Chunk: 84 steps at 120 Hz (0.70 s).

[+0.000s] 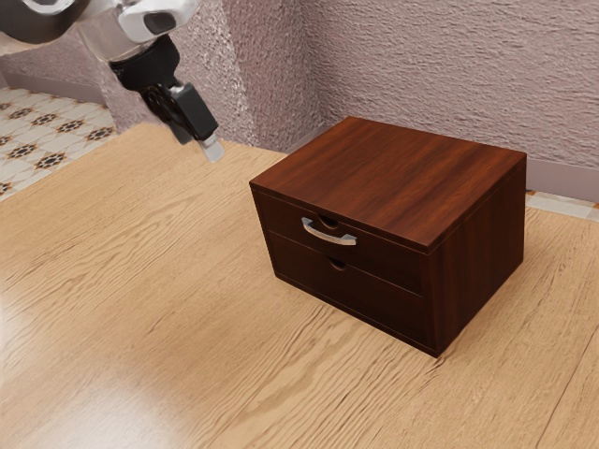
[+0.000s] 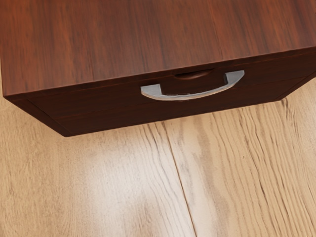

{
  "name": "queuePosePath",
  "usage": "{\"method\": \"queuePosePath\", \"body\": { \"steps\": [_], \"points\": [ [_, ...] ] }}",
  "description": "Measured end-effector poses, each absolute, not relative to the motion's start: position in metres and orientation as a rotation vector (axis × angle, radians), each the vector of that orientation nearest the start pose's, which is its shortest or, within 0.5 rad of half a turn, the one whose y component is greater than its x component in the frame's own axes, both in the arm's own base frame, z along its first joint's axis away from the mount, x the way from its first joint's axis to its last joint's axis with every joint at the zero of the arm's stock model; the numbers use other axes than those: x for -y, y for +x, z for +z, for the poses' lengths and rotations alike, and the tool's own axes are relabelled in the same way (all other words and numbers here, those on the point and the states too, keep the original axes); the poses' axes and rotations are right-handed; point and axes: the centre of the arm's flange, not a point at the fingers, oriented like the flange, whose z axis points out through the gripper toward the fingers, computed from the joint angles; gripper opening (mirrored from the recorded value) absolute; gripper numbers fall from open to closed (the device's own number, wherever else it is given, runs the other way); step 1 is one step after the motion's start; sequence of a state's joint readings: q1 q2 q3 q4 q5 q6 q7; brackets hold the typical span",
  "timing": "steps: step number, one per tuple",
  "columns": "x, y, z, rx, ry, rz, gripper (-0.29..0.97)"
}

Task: Pull the drawer handle with one arm to open the drawer

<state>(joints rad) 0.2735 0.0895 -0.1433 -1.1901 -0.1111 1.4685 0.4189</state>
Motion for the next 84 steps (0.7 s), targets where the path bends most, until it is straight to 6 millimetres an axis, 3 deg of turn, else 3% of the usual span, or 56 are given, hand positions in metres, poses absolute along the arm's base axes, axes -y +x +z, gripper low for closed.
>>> {"method": "queuePosePath", "body": {
  "steps": [14,33,57,84],
  "points": [
    [-0.025,0.581,0.724,-0.839,-3.015,-0.339,0.68],
    [-0.034,0.601,0.699,-1.073,-2.899,-0.317,0.68],
    [0.006,0.604,0.658,-1.477,-2.705,-0.245,0.68],
    [0.014,0.617,0.633,-1.735,-2.411,-0.211,0.68]
  ]
}}
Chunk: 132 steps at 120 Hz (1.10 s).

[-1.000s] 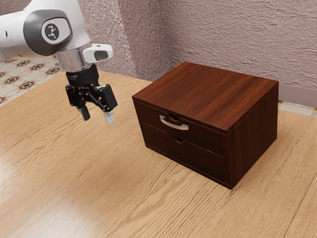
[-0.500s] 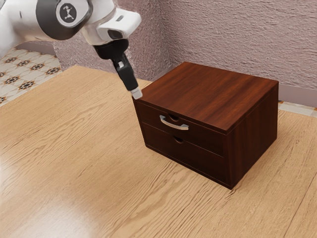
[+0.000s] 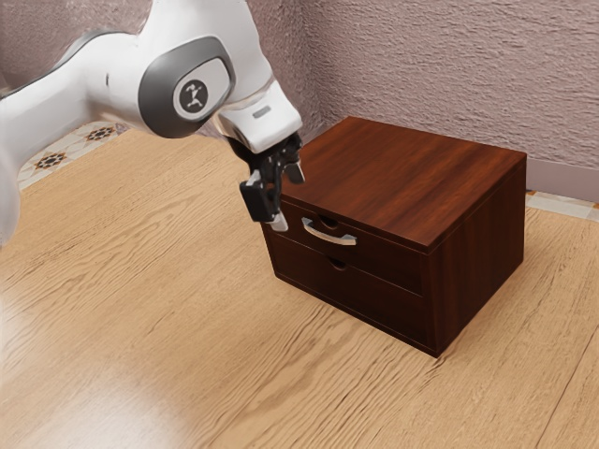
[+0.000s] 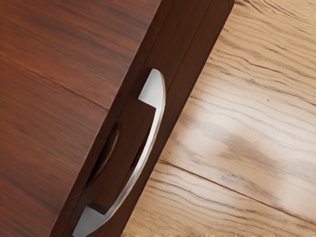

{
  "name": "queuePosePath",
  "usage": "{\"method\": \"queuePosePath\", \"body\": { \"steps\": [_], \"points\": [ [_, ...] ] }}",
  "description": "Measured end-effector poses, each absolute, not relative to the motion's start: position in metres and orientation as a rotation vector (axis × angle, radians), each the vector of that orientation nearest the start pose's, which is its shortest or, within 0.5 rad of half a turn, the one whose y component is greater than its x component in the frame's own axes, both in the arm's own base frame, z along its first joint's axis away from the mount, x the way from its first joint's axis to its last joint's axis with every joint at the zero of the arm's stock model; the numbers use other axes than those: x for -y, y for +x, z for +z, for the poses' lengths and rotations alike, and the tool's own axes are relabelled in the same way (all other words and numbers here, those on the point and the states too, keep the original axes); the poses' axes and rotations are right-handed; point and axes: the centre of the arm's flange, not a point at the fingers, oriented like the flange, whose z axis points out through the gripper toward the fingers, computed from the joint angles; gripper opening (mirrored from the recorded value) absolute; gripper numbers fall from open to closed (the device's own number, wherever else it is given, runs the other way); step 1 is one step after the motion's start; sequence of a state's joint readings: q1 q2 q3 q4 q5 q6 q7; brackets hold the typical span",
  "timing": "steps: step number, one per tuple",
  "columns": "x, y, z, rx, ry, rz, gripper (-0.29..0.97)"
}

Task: Pull the drawer handle with one arm to open the drawer

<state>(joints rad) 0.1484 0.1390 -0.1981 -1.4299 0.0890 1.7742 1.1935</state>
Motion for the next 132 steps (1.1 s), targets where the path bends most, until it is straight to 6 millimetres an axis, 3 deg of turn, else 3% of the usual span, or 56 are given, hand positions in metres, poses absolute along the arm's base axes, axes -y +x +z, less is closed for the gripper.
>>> {"method": "queuePosePath", "body": {
  "steps": [8,28,53,83,132],
  "points": [
    [0.019,0.615,0.625,-1.790,-2.343,-0.184,0.68],
    [0.003,0.617,0.608,-1.858,-2.272,-0.143,0.68],
    [0.009,0.620,0.604,-1.981,-2.168,-0.179,0.68],
    [0.010,0.619,0.586,-2.105,-2.078,-0.163,0.68],
    [0.008,0.620,0.576,-2.196,-1.968,-0.161,0.69]
  ]
}}
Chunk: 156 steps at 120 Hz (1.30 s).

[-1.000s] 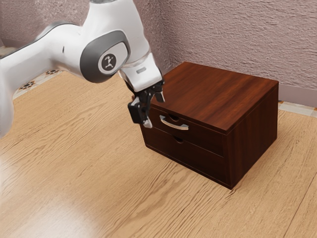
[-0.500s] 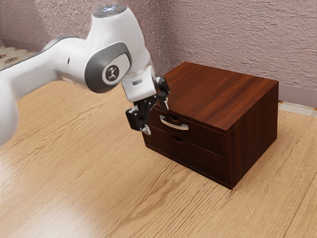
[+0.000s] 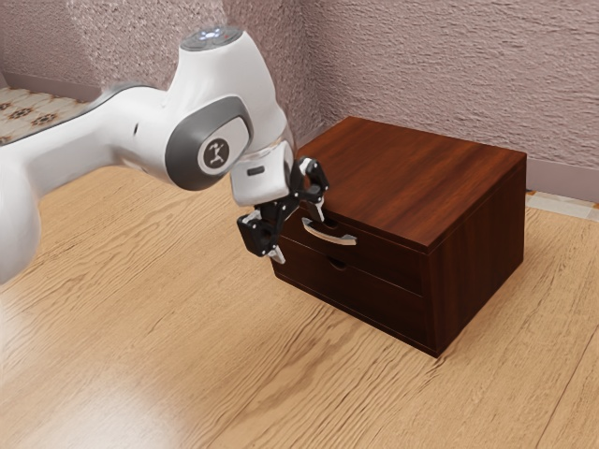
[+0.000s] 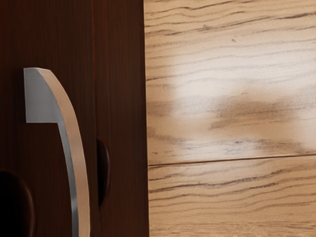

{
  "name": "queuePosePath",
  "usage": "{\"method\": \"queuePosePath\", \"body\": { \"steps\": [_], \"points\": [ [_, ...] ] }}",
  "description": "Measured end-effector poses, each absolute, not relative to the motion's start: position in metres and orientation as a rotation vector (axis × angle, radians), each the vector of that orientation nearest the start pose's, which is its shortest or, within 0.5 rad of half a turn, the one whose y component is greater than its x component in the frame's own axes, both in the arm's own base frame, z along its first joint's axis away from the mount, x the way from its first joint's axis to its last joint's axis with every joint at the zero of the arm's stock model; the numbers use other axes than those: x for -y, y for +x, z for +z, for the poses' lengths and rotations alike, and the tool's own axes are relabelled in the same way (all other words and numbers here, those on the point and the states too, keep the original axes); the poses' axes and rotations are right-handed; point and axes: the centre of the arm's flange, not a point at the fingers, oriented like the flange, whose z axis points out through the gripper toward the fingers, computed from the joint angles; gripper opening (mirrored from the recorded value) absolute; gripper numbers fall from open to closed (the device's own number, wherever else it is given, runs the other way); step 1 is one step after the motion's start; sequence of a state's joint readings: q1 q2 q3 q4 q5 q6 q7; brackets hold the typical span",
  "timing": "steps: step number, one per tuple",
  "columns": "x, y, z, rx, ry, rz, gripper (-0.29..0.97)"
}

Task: Pull the drawer handle with one arm to open the drawer

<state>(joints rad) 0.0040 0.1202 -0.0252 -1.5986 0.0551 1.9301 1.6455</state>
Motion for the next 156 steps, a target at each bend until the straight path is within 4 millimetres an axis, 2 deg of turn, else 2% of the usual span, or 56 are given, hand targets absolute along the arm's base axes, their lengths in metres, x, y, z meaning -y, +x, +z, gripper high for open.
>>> {"method": "queuePosePath", "body": {
  "steps": [34,43,51,72,83,108,137,156],
  "points": [
    [0.009,0.617,0.569,-2.234,-1.927,-0.155,0.69],
    [0.012,0.617,0.568,-2.244,-1.914,-0.155,0.62],
    [0.013,0.617,0.569,-2.249,-1.906,-0.157,0.51],
    [0.013,0.614,0.572,-2.250,-1.896,-0.164,0.35],
    [0.012,0.604,0.573,-2.247,-1.897,-0.163,0.31],
    [0.012,0.584,0.564,-2.251,-1.908,-0.152,0.29],
    [0.010,0.556,0.567,-2.237,-1.913,-0.159,0.24],
    [0.008,0.537,0.568,-2.226,-1.922,-0.161,0.29]
  ]
}}
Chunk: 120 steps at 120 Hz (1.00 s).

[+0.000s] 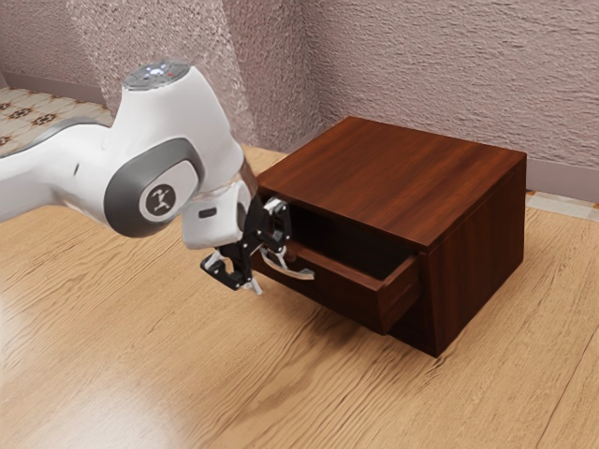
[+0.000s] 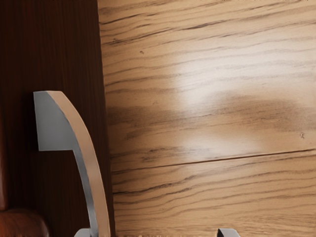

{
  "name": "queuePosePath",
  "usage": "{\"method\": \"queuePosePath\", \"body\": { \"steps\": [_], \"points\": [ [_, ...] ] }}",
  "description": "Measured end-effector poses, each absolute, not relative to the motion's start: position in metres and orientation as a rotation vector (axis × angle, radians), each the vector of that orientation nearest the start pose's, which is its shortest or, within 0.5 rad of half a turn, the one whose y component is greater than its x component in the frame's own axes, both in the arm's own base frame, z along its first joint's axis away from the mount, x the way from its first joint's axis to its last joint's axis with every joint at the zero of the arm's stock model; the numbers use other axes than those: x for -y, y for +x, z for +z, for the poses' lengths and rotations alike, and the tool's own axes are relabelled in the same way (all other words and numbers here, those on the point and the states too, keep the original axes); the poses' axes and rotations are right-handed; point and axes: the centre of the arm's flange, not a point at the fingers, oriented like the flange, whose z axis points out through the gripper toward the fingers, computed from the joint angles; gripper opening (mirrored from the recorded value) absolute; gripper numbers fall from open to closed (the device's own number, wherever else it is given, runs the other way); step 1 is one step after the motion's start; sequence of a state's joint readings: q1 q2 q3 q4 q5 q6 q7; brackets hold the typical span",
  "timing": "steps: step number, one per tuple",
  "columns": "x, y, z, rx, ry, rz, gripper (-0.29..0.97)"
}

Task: Pull the drawer handle with one arm to open the drawer

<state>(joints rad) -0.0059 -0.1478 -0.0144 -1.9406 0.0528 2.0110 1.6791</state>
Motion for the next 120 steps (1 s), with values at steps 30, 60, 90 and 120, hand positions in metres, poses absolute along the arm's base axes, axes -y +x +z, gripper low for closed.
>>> {"method": "queuePosePath", "body": {
  "steps": [30,60,90,120],
  "points": [
    [0.002,0.509,0.570,-2.196,-1.949,-0.166,0.20],
    [-0.001,0.480,0.573,-2.164,-1.972,-0.196,0.21],
    [0.014,0.432,0.610,-2.117,-1.910,-0.281,0.32],
    [0.038,0.403,0.747,-1.949,-1.791,-0.487,0.58]
  ]
}}
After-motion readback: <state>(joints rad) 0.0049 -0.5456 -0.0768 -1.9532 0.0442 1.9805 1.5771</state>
